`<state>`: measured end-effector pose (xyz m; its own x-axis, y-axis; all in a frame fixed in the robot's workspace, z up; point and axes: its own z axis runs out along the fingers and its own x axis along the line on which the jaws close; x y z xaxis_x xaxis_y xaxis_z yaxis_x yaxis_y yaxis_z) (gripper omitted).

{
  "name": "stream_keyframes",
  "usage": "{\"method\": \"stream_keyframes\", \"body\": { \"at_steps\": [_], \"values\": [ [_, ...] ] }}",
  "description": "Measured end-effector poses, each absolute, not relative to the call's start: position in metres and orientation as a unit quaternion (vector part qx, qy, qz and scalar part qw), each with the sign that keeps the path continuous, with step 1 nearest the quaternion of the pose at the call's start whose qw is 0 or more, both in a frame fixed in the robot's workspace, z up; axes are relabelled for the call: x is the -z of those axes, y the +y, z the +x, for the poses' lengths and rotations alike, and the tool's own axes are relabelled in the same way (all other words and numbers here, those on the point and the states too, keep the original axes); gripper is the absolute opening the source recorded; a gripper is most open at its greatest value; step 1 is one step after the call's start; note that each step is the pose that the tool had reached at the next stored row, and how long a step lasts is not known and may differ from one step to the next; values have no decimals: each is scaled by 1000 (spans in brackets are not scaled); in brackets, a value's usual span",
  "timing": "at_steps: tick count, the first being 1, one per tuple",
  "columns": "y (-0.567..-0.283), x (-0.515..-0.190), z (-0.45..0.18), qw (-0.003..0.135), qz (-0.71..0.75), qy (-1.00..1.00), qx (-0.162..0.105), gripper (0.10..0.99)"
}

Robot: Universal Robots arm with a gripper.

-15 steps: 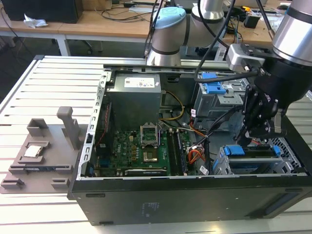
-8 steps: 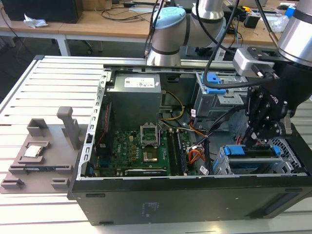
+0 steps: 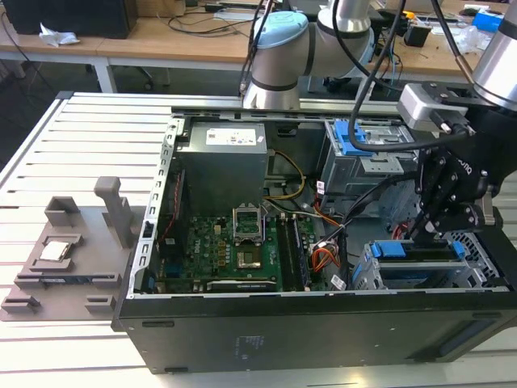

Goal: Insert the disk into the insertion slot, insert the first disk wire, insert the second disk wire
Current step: 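Insert the second disk wire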

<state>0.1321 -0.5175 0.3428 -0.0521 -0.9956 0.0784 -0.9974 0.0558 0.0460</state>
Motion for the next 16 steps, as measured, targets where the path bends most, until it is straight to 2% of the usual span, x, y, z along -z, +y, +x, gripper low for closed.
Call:
{"method": "stream_keyframes", "body": {
  "at_steps": [16],
  "values": [
    [-524,-338,133,45,687,-725,-11,145]
  ]
}}
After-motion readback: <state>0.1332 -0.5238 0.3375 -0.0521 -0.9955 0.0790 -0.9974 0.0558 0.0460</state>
